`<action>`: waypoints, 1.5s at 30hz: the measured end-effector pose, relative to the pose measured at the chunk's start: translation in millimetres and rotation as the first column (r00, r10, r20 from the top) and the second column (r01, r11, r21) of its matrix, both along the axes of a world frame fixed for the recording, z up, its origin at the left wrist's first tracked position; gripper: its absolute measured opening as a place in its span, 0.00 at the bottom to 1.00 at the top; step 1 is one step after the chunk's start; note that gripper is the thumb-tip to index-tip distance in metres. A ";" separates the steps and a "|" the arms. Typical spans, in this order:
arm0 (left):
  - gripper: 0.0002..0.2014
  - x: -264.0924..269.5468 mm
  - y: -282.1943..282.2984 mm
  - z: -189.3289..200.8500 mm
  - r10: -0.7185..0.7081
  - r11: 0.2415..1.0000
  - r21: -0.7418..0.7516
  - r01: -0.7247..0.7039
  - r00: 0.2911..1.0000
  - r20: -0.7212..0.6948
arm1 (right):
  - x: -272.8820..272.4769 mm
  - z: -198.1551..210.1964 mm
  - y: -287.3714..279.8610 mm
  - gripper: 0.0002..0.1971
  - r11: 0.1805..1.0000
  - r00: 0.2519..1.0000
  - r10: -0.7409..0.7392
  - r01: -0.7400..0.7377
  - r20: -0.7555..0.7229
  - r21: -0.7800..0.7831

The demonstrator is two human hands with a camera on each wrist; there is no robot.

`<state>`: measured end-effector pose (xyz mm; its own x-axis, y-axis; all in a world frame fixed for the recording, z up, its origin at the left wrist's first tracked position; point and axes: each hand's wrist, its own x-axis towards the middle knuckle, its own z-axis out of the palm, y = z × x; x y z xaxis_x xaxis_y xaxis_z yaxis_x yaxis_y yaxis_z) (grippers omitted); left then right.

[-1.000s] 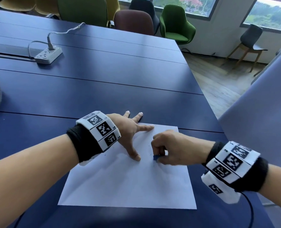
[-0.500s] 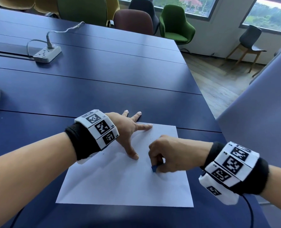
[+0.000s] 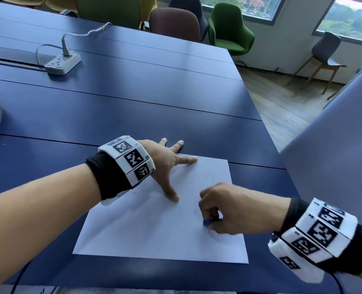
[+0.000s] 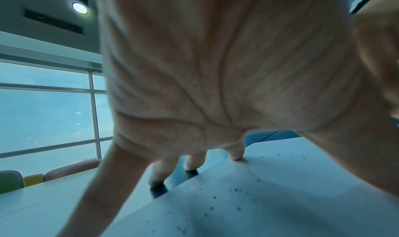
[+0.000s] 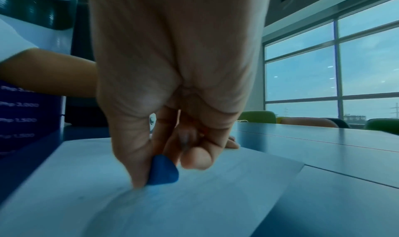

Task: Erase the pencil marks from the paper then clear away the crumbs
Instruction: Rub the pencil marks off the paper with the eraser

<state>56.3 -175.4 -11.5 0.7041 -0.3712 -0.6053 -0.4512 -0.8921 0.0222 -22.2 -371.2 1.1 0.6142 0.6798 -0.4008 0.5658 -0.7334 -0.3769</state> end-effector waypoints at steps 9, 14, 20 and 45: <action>0.59 0.7 -0.7 -1.0 -0.003 1.000 0.012 0.003 1.000 -0.001 | 16.9 0.4 2.8 0.02 0.998 0.999 -0.054 0.054 0.002 0.009; 0.59 0.7 0.3 -1.1 -0.008 1.000 0.010 0.008 1.000 0.004 | 11.7 4.9 5.5 0.03 0.998 0.991 -0.007 -0.001 -0.136 -0.060; 0.60 0.7 -0.1 -2.7 -0.008 1.000 0.019 0.008 1.000 0.001 | 22.5 3.1 6.3 0.03 0.998 0.995 -0.045 0.042 -0.090 -0.039; 0.60 0.1 -0.4 -2.1 -0.005 1.000 0.010 0.005 1.000 -0.017 | 21.9 0.2 14.8 0.03 1.000 0.998 0.012 -0.012 -0.060 -0.007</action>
